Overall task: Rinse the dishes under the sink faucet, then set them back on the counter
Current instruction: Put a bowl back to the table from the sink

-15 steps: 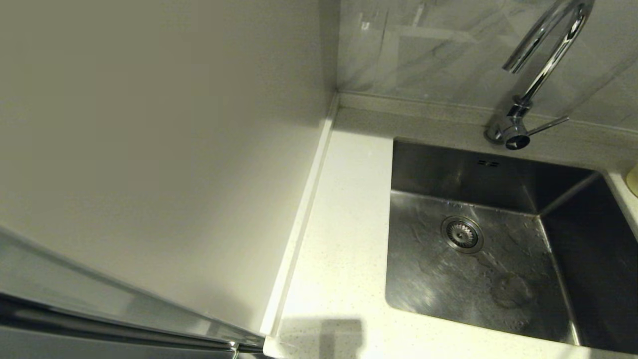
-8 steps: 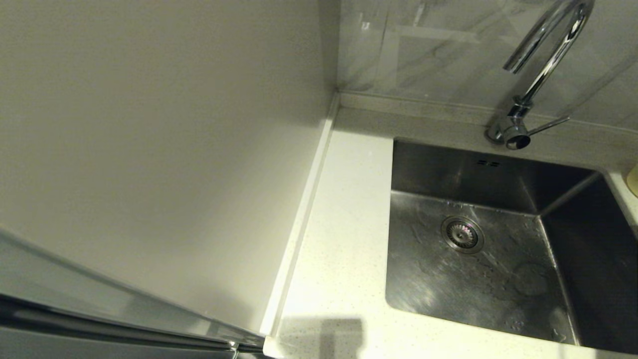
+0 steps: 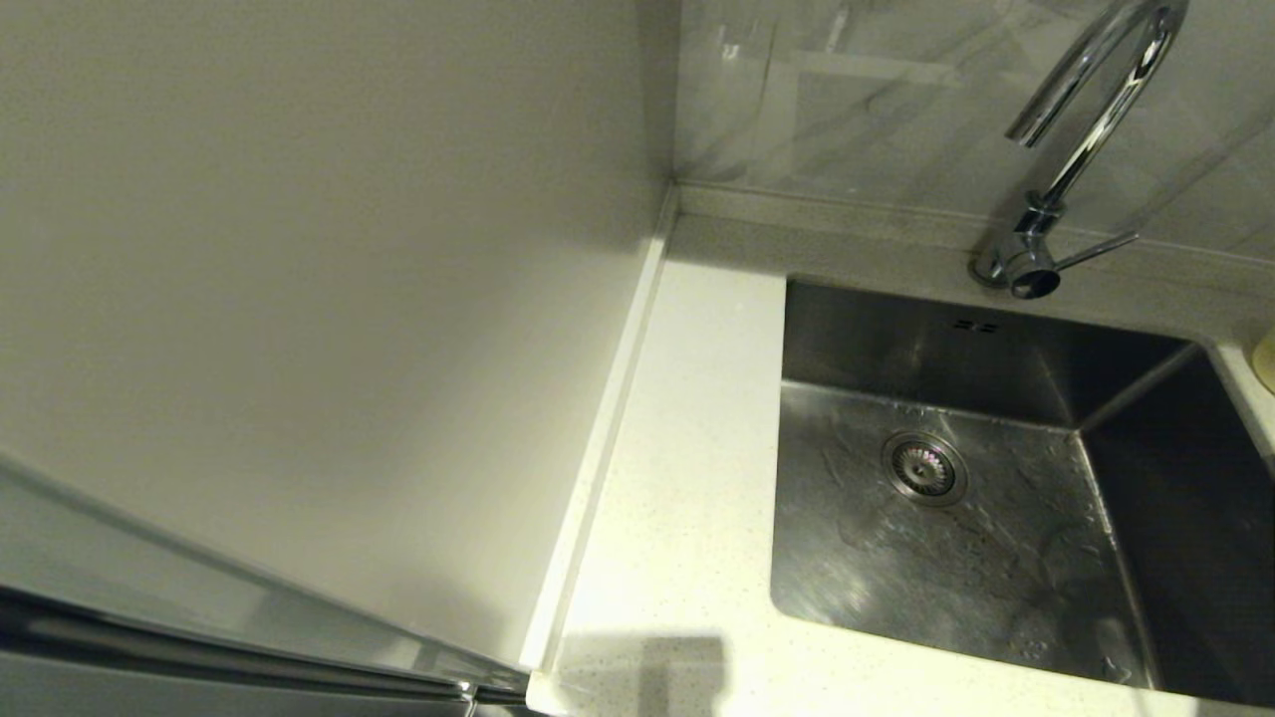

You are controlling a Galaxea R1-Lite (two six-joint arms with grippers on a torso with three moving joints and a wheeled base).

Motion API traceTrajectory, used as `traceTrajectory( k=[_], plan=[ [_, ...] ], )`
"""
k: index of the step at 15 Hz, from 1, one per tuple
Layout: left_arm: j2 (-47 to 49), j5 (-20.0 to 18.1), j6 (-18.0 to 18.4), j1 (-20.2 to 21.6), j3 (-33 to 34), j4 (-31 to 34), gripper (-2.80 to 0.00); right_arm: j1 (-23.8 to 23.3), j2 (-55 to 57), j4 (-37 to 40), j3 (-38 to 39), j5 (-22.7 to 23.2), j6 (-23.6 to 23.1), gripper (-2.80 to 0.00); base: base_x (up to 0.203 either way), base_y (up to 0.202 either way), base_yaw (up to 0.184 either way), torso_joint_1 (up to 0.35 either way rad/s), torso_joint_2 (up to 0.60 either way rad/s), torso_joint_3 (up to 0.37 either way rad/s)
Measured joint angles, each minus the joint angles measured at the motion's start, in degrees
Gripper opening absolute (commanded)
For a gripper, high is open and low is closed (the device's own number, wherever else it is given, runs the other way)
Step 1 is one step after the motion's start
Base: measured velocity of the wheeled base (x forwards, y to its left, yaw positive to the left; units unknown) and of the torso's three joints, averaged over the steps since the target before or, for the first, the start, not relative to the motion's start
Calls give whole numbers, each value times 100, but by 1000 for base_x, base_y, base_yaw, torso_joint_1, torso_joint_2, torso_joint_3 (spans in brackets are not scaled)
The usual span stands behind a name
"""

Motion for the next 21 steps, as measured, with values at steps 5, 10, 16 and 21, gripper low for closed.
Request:
traceTrajectory(
  k=[5,10,16,21],
  plan=[
    [0,-4,-1,0,0,3,-280,-16,232,-116,-1,0,3,-280,0,0,0,0,0,0],
    [0,-2,0,0,0,3,-280,-52,416,-345,21,-16,-14,0,0,0,0,0,0,0],
    [0,-6,-2,2,0,2,-280,-66,405,-356,-10,-7,10,0,0,0,0,0,0,0],
    [0,-4,0,0,0,2,-280,-129,-234,-452,-117,46,70,0,0,0,0,0,0,0]
  ],
)
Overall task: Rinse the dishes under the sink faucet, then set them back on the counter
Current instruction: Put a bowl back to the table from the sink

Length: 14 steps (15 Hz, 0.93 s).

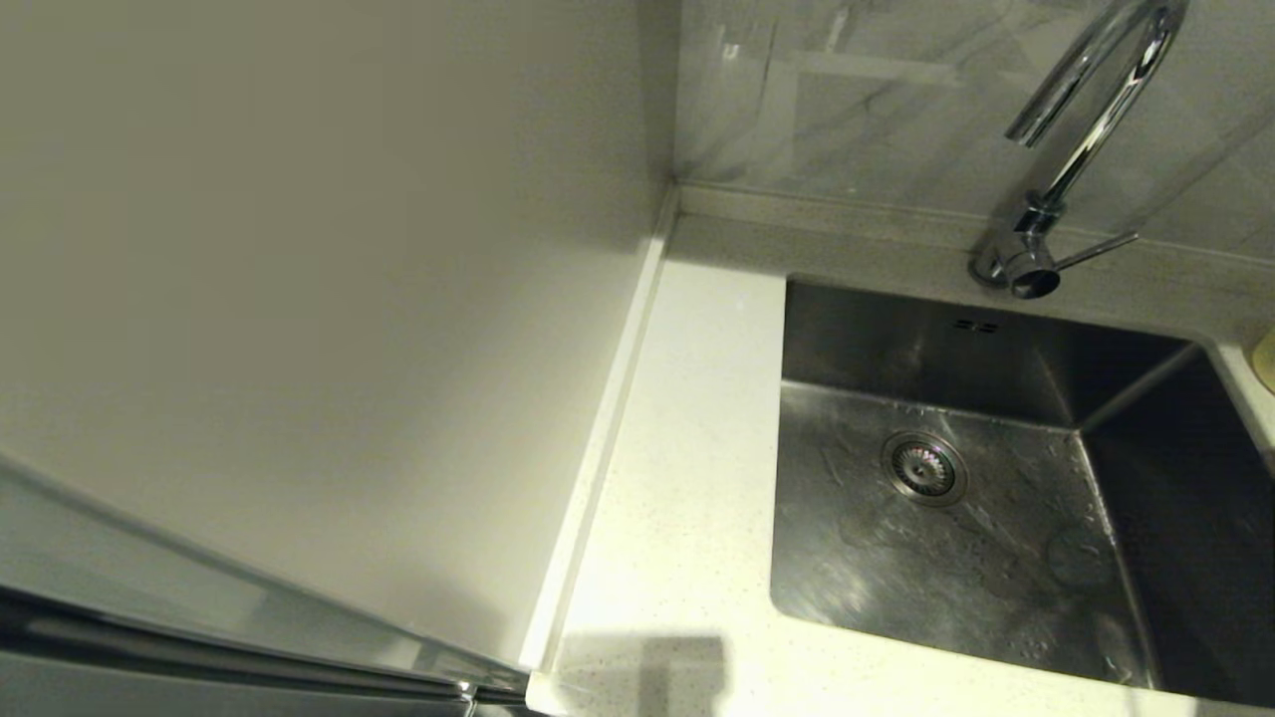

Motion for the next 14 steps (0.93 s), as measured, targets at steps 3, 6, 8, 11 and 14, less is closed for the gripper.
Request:
traceTrajectory(
  k=[3,6,8,11,14],
  plan=[
    [0,2,1,-2,0,0,-280,181,-507,-202,-284,348,36,0,0,0,0,0,0,0],
    [0,0,0,0,0,0,-280,956,-704,-210,-696,404,71,0,0,0,0,0,0,0],
    [0,-3,0,2,0,0,-280,1539,-765,-210,-964,350,91,0,0,0,0,0,0,0],
    [0,0,1,2,0,2,-280,2376,-797,-224,-1341,-67,96,0,0,0,0,0,0,0],
    [0,0,1,0,0,0,-280,3003,-887,-224,-1464,-395,97,-280,0,0,0,0,0,0]
  ],
)
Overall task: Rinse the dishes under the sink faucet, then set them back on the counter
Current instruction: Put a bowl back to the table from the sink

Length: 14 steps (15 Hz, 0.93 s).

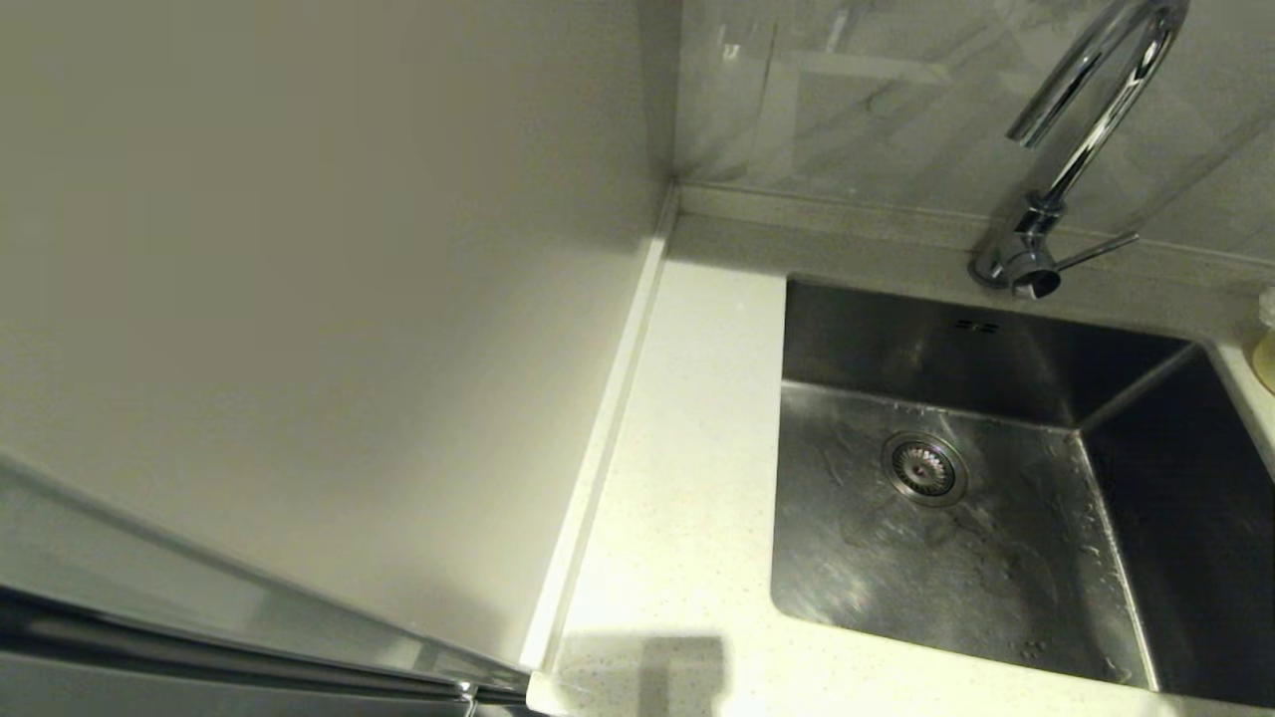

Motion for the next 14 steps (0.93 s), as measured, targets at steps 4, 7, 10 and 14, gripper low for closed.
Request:
traceTrajectory(
  k=[4,7,10,14],
  plan=[
    [0,-2,-1,0,0,0,-280,248,-329,-1,115,-77,-82,-280,0,0,0,0,0,0],
    [0,0,-1,0,0,0,-280,388,-894,-72,608,-117,-138,-280,0,0,0,0,0,0],
    [0,-2,-1,0,0,0,-280,537,-2035,-138,1493,-108,-158,-280,0,0,0,0,0,0],
    [0,2,-1,2,0,0,-280,705,-4216,-127,3012,-116,-254,-280,0,0,0,0,0,0]
  ],
)
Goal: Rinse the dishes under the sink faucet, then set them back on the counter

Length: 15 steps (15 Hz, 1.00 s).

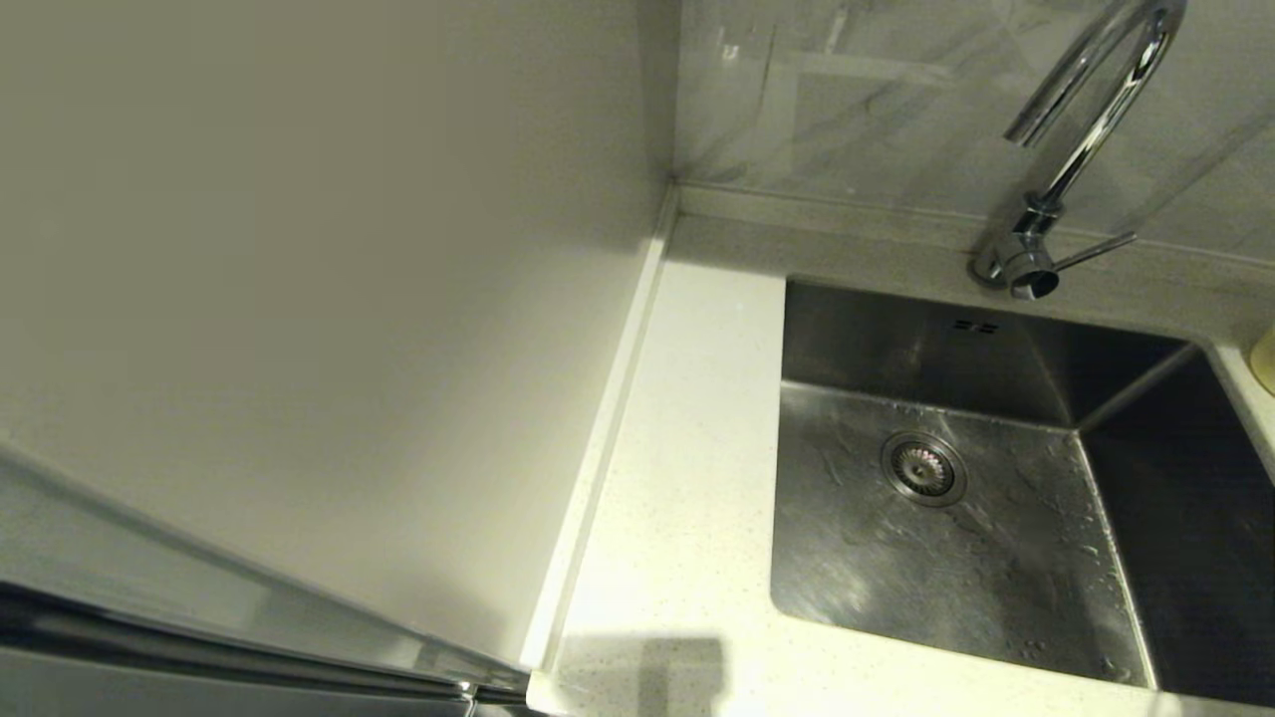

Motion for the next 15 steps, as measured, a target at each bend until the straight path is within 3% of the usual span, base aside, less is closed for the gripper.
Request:
traceTrajectory(
  k=[3,7,12,15],
  plan=[
    [0,-4,-1,0,0,0,-280,161,-1516,30,1184,-108,-111,-280,0,0,0,0,0,0],
    [0,-2,0,-5,0,2,-280,855,-2538,-38,2319,-272,-598,-280,0,0,0,0,0,0],
    [0,-5,1,0,0,0,-280,979,-3159,-1849,2633,-274,-1403,-280,0,0,0,0,0,0],
    [0,-2,1,0,0,1,-280,909,-3796,-2165,2767,-246,-1697,-280,0,0,0,0,0,0]
  ],
)
